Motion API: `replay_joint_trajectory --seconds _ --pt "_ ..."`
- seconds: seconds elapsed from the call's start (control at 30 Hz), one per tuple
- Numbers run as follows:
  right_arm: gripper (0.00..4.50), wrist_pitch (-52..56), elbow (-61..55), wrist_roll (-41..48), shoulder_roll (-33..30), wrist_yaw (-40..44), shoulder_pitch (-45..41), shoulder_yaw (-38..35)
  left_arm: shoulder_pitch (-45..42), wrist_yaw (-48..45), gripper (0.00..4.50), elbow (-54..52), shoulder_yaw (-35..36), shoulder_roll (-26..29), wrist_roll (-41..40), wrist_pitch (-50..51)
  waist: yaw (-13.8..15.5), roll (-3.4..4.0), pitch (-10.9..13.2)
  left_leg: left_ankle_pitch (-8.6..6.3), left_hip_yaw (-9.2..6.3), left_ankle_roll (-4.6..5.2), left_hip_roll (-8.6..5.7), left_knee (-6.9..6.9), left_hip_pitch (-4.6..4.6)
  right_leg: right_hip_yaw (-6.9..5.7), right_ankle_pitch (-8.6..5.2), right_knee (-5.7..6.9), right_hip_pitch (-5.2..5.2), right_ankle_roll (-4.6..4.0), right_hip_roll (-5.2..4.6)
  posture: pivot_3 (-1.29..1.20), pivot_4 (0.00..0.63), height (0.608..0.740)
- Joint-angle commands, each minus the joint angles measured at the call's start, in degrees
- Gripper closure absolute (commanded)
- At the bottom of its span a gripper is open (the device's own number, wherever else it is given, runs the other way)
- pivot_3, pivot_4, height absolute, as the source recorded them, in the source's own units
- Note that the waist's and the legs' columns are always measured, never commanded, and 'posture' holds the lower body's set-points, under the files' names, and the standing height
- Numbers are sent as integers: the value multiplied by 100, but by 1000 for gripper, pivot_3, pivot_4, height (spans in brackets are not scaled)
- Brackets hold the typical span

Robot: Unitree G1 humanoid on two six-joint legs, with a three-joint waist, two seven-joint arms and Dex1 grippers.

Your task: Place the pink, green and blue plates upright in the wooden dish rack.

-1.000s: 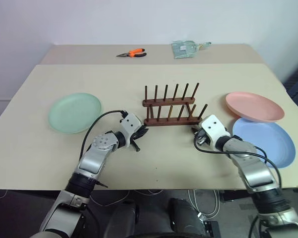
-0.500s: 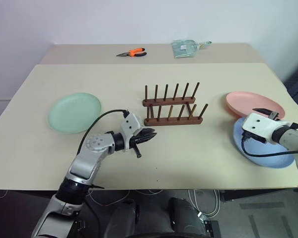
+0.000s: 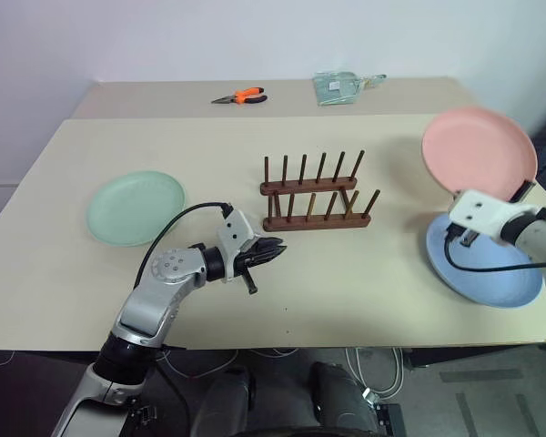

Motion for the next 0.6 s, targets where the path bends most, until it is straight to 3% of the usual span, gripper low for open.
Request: replay_joint_trajectory --seconds 0.03,0.13,0.23,0.37,0.6 --pt "4471 1916 -1601 3025 818 150 -608 -1008 -30 0 3985 -114 101 19 -72 -82 -15 1 0 0 -2 0 1 -1 2 1 0 1 0 0 0 0 150 740" --pt "4471 3289 -2363 5757 1434 -216 -1062 -1548 -106 -19 3985 -32 90 9 -65 -115 6 4 3 0 -15 0 3 -1 -2 -1 8 3 -1 -13 1 0 150 740" --pt "4471 3894 -2431 6724 1565 -539 -1199 -1607 -150 -18 3985 -27 86 -2 -71 -97 68 0 2 -1 -19 2 2 -1 -5 -6 7 -2 1 -14 -1 0 150 740" --pt "4471 4227 -2270 7265 1595 -815 -1229 -1482 -76 -19 3985 -103 106 43 -81 -91 69 -1 3 -2 -17 4 -3 2 -10 -13 7 -17 8 -15 -7 0 150 740" --pt "4471 4279 -1637 6979 1640 -711 -1234 -1206 73 57 3985 -264 160 124 -90 -31 23 4 4 -3 -6 5 -1 -5 -7 -11 7 -3 -8 -14 -2 0 150 740"
